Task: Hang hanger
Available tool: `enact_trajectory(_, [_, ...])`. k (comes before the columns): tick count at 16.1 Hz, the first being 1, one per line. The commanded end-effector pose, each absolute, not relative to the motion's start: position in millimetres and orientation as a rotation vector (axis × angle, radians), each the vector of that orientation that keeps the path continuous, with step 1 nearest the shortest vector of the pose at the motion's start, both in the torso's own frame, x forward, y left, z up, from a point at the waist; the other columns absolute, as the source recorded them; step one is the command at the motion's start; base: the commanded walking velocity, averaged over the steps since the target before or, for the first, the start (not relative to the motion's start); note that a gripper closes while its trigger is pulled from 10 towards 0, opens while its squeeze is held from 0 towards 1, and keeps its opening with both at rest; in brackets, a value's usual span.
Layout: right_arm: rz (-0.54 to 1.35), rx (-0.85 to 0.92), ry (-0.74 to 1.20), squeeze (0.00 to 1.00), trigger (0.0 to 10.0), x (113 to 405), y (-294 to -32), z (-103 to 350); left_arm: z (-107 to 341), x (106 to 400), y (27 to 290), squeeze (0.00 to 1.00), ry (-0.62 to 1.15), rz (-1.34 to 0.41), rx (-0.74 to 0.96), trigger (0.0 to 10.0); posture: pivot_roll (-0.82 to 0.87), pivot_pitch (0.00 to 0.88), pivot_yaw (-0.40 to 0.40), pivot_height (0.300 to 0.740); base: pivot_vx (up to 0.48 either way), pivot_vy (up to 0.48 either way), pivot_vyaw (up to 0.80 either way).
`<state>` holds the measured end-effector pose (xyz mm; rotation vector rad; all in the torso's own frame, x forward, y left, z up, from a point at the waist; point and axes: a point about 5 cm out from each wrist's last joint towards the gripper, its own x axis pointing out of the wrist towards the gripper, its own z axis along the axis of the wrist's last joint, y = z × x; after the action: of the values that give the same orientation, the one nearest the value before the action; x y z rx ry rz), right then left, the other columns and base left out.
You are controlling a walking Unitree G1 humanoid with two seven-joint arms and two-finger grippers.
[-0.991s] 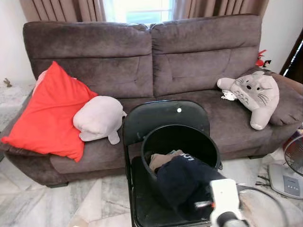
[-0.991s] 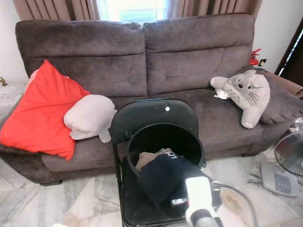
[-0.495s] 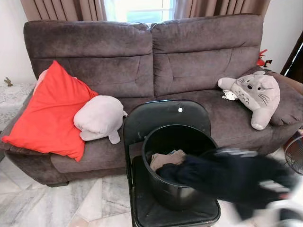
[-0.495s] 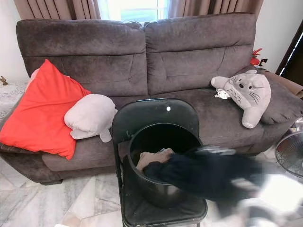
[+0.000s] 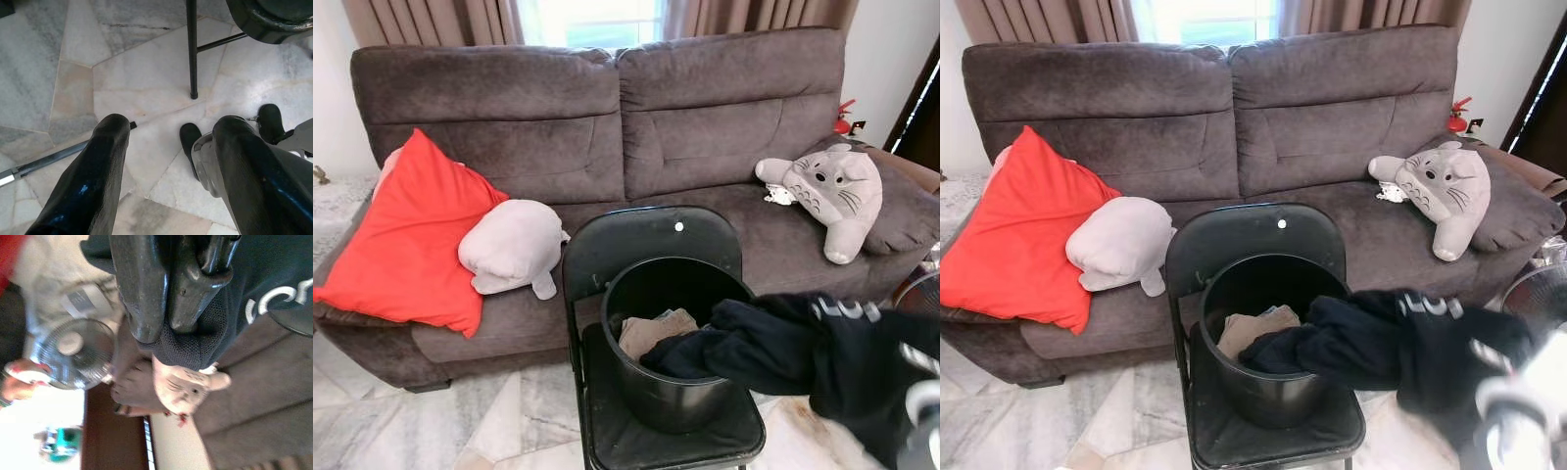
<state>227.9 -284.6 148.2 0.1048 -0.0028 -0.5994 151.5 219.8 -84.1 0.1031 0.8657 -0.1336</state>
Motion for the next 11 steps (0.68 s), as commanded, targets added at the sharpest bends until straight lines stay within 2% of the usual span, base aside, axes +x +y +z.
enact_trajectory(1, [-0.589, 0.070, -0.007, 0.00, 0.0, 234.9, -287.2, 153.2, -87.2, 144.8, 222.0, 0.00, 0.903, -0.126, 0.108, 10.0, -0.08, 0.019, 0.047, 0.740, 0.000, 0.000, 0.00])
enact_trajectory(3, [-0.589, 0.003, -0.012, 0.00, 0.0, 252.5, -297.4, 165.4, -87.7, 143.9, 222.8, 0.00, 0.912, -0.123, 0.114, 10.0, -0.08, 0.021, 0.053, 0.740, 0.000, 0.000, 0.00])
enact_trajectory(4, [-0.538, -0.070, 0.008, 0.00, 0.0, 260.5, -294.6, 167.7, -87.8, 144.0, 222.8, 0.00, 0.914, -0.122, 0.115, 10.0, -0.08, 0.020, 0.054, 0.740, 0.000, 0.000, 0.00])
enact_trajectory(7, [-0.274, -0.146, -0.010, 0.00, 0.0, 289.6, -263.7, 178.2, -88.4, 142.9, 223.0, 0.00, 0.920, -0.117, 0.114, 10.0, -0.07, 0.019, 0.053, 0.740, 0.000, 0.000, 0.00])
enact_trajectory(11, [-0.139, -0.279, -0.008, 0.00, 0.0, 305.1, -246.4, 178.1, -88.9, 142.1, 222.5, 0.00, 0.925, -0.118, 0.115, 10.0, -0.07, 0.017, 0.055, 0.740, 0.000, 0.000, 0.00])
